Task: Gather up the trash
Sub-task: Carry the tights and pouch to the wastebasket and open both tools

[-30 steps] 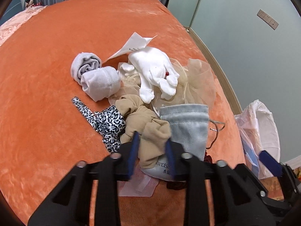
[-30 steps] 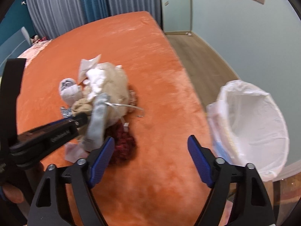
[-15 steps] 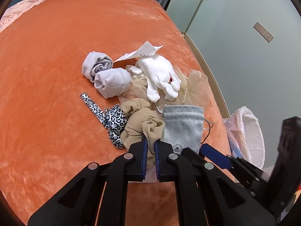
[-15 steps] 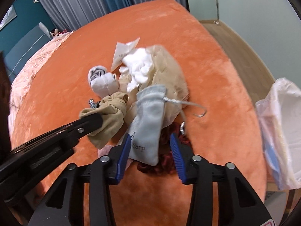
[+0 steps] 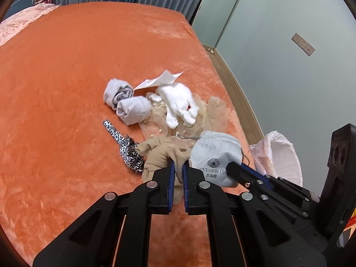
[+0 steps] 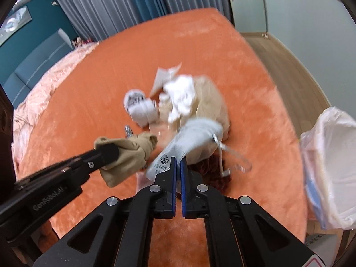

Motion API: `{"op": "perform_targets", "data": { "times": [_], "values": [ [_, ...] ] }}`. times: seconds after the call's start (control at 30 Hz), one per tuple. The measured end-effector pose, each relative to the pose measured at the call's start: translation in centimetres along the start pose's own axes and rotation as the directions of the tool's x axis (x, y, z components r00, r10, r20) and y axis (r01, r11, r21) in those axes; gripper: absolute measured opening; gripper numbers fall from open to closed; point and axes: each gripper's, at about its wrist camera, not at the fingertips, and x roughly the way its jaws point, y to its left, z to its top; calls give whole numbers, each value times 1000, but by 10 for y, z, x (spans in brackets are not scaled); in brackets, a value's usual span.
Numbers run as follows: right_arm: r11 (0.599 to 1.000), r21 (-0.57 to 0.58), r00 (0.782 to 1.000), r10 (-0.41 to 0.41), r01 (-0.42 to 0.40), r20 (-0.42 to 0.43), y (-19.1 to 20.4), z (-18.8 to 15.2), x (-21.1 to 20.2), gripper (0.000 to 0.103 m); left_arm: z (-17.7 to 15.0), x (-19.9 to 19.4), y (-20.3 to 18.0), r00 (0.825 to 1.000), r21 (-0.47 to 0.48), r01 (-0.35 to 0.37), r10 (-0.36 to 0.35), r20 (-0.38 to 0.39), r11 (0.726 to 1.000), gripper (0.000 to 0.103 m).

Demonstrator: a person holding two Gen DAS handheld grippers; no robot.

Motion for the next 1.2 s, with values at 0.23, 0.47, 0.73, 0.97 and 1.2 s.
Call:
{"op": "perform_targets", "data": {
  "times": [0.23, 0.47, 0.73, 0.97, 1.2],
  "values": [
    [1000, 29, 990, -14, 10, 143, -22, 19, -70, 3, 13, -32, -46, 997, 59, 54, -58, 59, 997, 6],
    [996, 80, 965, -68, 49, 255, -60, 23, -130, 3, 24, -52, -106, 985, 133, 135, -147, 89, 982, 6],
    [980, 169, 935, -151, 100, 321, -113, 16, -176, 3, 22, -55, -187, 971, 251, 201, -227, 80, 947, 6],
    [959, 245, 918, -223, 145, 328, -158, 10, -194, 3, 15, -42, -237, 963, 307, 241, -265, 40, 921, 6],
    [940, 295, 916, -265, 174, 303, -191, 9, -192, 3, 13, -20, -275, 957, 338, 276, -290, -10, 900, 6]
  ]
}}
